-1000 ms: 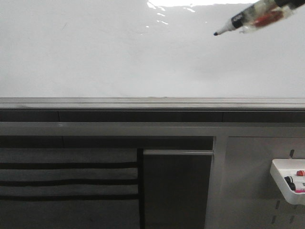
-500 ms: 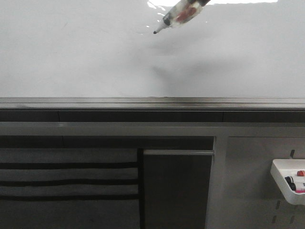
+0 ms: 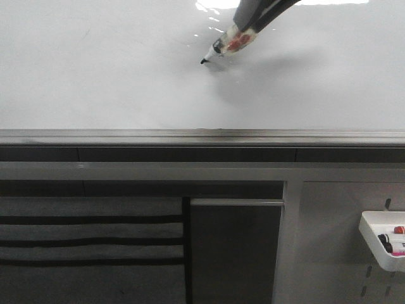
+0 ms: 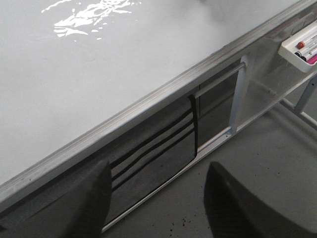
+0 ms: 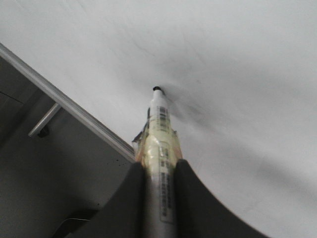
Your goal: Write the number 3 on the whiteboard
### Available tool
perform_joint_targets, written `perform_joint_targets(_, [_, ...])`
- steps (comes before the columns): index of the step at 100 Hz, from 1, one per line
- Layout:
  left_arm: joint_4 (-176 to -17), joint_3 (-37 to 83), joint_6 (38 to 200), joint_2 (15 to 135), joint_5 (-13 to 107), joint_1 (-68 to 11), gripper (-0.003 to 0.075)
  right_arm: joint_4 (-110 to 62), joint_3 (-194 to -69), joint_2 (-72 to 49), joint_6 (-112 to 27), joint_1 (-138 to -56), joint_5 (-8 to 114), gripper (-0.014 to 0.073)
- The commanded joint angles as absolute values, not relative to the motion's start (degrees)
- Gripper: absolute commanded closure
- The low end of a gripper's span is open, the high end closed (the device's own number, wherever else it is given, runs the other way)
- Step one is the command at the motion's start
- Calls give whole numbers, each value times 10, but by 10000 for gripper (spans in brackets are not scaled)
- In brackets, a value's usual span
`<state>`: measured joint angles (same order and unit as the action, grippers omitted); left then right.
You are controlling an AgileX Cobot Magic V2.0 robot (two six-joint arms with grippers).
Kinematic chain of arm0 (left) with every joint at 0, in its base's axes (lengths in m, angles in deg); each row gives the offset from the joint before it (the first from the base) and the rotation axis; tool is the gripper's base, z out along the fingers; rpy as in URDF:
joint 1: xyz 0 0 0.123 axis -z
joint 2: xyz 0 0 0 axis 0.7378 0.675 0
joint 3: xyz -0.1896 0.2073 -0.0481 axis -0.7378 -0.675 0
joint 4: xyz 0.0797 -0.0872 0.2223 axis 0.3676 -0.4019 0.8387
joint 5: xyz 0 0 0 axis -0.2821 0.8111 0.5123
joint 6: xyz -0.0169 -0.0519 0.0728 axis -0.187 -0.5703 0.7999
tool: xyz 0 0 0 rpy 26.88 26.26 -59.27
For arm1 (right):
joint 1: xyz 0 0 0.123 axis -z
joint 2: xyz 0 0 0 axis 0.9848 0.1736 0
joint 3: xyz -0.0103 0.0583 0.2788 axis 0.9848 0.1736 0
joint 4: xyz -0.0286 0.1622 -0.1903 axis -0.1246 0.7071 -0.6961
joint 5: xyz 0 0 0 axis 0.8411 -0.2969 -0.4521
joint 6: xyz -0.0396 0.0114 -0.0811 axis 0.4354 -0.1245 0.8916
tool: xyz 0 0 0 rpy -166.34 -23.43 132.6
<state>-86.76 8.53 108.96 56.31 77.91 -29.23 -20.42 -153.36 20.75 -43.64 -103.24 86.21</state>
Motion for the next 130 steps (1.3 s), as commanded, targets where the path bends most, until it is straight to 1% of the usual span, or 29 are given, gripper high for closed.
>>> perform_joint_targets(1, [-882, 101, 1083, 562, 741, -293, 334, -212, -1553, 182, -447, -1008, 832, 631])
perform_joint_targets(12, [-882, 101, 1083, 562, 741, -293, 334, -212, -1552, 168, -450, -986, 871, 631])
perform_joint_targets(23, [-882, 101, 1083, 562, 741, -293, 334, -212, -1529, 164, -450, -992, 895, 631])
perform_joint_targets(32, [-882, 101, 1083, 562, 741, -293, 334, -209, -1509, 178, -450, -1009, 851, 631])
perform_joint_targets(47, [-882, 101, 1083, 562, 741, -293, 334, -206, -1520, 203, -453, -1028, 806, 631])
perform_joint_targets(62, [-882, 101, 1083, 562, 741, -293, 334, -231, -1527, 186, -474, -1011, 858, 632])
perform_joint_targets(75, [-882, 101, 1083, 562, 741, -293, 334, -233, -1494, 173, -474, -1004, 883, 631])
perform_joint_targets(88, [-882, 101, 1083, 562, 740, -293, 334, -210, -1457, 182, -474, -1029, 822, 631])
perform_joint_targets(96, [-882, 101, 1083, 562, 740, -293, 334, -203, -1463, 193, -474, -1051, 779, 632])
perform_joint_targets(105, [-882, 101, 1083, 562, 740, -293, 334, -197, -1486, 193, -474, -1063, 762, 632])
perform_joint_targets(118, [-882, 101, 1083, 562, 740, -293, 334, -183, -1521, 174, -459, -1072, 841, 632])
perform_joint_targets(130, [-882, 101, 1083, 562, 740, -293, 334, -180, -1467, 113, -404, -1092, 851, 631])
